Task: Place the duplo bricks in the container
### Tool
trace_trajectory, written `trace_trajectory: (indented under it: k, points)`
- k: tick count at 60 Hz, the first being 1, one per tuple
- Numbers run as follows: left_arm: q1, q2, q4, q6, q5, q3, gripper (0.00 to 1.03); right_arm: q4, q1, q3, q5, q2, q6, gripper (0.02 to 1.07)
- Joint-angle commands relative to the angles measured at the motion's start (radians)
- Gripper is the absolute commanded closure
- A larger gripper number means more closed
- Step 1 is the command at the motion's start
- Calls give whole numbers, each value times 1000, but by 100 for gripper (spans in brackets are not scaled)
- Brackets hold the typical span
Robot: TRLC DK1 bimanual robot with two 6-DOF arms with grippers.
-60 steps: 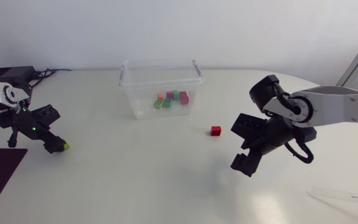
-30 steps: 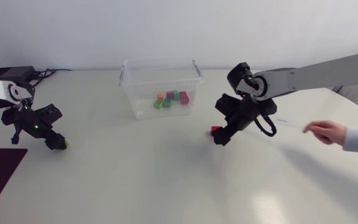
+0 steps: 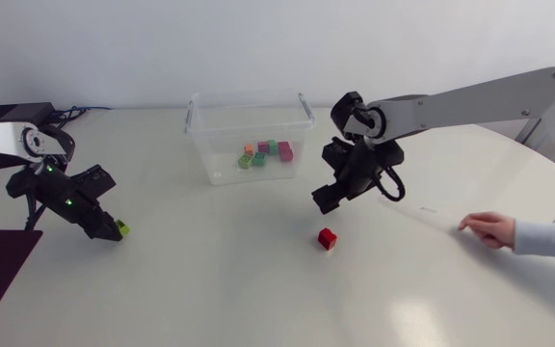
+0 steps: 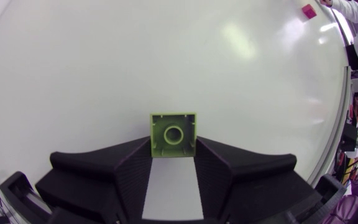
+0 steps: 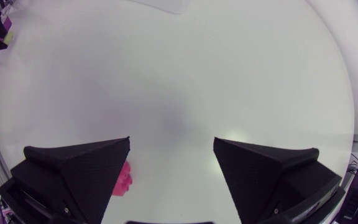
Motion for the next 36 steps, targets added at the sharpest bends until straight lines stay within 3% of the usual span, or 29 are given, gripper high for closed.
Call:
trace_trajectory:
  k: [1,21,36]
  points:
    - [-32,-119,-42,-17,28,-41,76,-28,34,-72,-13,-73,-2,10]
    - [-193,-344,-93,-152,59,-13,76,-7,86,-270,-40,-193,-114,10]
    - [-205,-389,-122,-168,68,13,76,3,259,-397,-70,-342,-227,10]
